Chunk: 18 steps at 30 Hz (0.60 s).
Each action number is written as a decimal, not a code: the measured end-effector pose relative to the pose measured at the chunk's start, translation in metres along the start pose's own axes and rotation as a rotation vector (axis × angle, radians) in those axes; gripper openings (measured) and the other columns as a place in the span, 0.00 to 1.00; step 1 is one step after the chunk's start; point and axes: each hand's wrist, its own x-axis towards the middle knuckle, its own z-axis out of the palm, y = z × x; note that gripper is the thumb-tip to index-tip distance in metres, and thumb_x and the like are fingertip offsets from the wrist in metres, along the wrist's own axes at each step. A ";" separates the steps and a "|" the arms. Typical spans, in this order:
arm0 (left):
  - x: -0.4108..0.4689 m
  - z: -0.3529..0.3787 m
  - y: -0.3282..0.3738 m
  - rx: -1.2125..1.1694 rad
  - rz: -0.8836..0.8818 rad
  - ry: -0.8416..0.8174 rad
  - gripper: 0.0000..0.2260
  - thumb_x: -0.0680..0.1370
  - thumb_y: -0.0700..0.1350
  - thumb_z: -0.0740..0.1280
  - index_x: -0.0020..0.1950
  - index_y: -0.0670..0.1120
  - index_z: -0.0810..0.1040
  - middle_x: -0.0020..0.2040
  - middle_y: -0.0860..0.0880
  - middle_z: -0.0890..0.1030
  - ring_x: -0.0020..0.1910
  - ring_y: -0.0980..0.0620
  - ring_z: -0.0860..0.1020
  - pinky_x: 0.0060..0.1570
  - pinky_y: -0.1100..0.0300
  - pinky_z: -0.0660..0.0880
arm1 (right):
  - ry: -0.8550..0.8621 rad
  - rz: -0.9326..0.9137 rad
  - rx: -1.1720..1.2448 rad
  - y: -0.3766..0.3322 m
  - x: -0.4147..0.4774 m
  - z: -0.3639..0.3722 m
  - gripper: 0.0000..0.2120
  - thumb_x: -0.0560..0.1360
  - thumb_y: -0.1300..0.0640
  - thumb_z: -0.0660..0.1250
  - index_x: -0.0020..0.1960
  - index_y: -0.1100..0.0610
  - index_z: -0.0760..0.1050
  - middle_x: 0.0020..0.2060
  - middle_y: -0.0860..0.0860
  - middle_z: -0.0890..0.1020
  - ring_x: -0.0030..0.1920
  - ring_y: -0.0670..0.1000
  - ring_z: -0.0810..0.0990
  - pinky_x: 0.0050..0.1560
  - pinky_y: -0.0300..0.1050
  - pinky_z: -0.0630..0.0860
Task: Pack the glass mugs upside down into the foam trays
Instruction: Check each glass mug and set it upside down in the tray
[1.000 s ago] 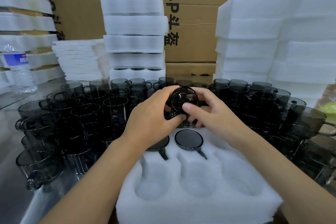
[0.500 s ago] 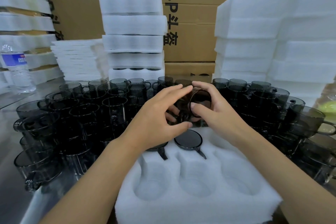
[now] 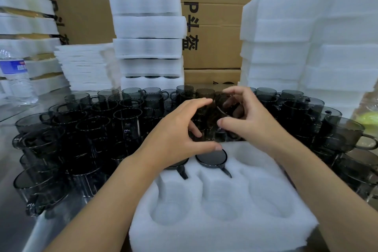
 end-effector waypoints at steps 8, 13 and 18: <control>-0.002 0.000 0.001 0.146 0.034 -0.012 0.23 0.71 0.60 0.70 0.65 0.66 0.68 0.48 0.78 0.70 0.40 0.65 0.77 0.39 0.59 0.77 | -0.455 0.181 0.031 -0.003 -0.005 -0.053 0.26 0.54 0.50 0.68 0.52 0.49 0.78 0.48 0.52 0.82 0.45 0.49 0.77 0.50 0.50 0.70; -0.003 0.001 -0.002 0.179 0.031 -0.006 0.19 0.74 0.57 0.68 0.64 0.63 0.71 0.46 0.74 0.72 0.41 0.63 0.77 0.37 0.65 0.71 | -0.613 0.270 -0.103 -0.006 -0.010 -0.062 0.24 0.57 0.54 0.71 0.53 0.51 0.77 0.51 0.54 0.81 0.49 0.49 0.79 0.53 0.47 0.73; -0.002 0.002 -0.003 0.201 0.013 -0.006 0.17 0.75 0.56 0.67 0.64 0.62 0.72 0.48 0.68 0.74 0.41 0.63 0.78 0.37 0.64 0.73 | -0.603 0.283 -0.241 -0.011 -0.012 -0.063 0.21 0.61 0.53 0.70 0.52 0.36 0.77 0.55 0.51 0.79 0.49 0.44 0.79 0.52 0.39 0.75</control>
